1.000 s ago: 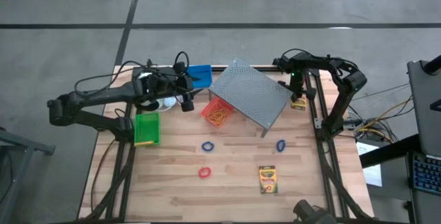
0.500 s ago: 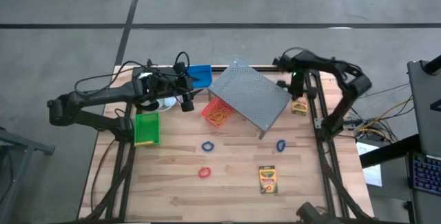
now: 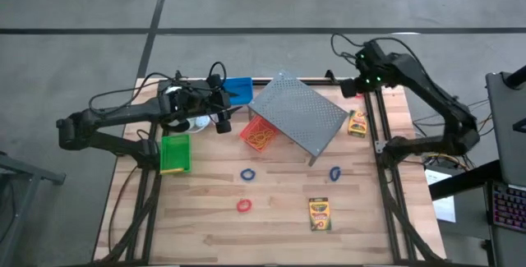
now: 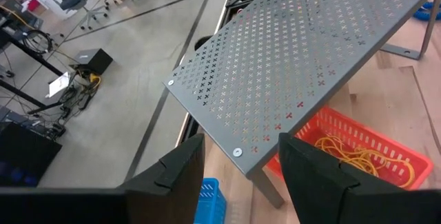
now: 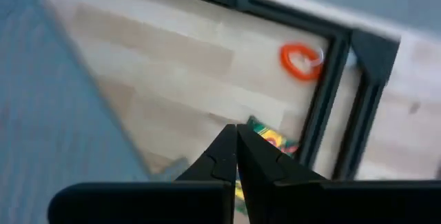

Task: Pick & Place Office Desk Supplies
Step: Put the crayon box into the green bin

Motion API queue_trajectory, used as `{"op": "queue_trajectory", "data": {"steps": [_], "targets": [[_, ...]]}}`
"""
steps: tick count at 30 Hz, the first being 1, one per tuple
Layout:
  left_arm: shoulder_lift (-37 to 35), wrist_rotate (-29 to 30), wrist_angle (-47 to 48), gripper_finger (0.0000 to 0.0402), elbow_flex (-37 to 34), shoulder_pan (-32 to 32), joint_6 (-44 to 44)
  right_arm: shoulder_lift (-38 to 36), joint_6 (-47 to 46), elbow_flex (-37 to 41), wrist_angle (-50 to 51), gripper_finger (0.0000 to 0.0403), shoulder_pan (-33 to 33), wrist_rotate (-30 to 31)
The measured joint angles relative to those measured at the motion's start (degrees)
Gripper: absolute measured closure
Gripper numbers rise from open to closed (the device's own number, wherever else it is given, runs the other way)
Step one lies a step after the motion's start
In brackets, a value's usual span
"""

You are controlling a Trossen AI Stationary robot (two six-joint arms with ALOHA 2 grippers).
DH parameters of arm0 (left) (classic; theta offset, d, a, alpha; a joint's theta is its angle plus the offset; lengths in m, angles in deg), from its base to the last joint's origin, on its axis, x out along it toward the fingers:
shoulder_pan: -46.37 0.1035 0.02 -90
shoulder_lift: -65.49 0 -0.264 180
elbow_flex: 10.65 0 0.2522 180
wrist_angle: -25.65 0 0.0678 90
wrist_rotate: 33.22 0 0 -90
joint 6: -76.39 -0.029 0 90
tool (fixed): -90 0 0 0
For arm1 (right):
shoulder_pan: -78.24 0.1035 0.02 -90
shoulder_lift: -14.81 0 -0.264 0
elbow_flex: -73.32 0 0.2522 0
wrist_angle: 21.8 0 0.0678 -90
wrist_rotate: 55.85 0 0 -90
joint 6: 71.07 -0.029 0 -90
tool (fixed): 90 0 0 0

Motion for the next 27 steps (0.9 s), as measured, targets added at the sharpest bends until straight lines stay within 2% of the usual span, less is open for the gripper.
{"op": "queue_trajectory", "data": {"steps": [4, 9, 13, 17, 24, 27], "targets": [[0.00, 0.00, 0.00, 0.0213, 0.00, 0.00, -0.20, -3.31, 6.92, 1.00, 4.16, 0.0394, 4.16, 4.32], [0.00, -0.01, 0.00, 0.0213, 0.00, 0.00, -0.22, -2.89, 10.82, 3.35, 13.42, 0.0394, 8.28, 5.83], [0.00, 0.00, 0.00, 0.0213, 0.00, 0.00, -0.20, -2.66, 11.67, 6.66, 13.93, 0.0394, 11.75, 5.87], [0.00, -0.01, 0.00, 0.0213, 0.00, 0.00, -0.20, -2.83, 11.77, 11.05, 13.74, 0.0394, 18.24, 6.65], [0.00, 0.00, 0.00, 0.0213, 0.00, 0.00, -0.20, -2.97, 8.19, 19.71, 11.78, 0.0394, 32.86, 20.32], [0.00, 0.00, 0.00, 0.0213, 0.00, 0.00, -0.21, -2.34, 6.03, 19.76, 12.07, 0.0394, 36.63, 24.43]]}}
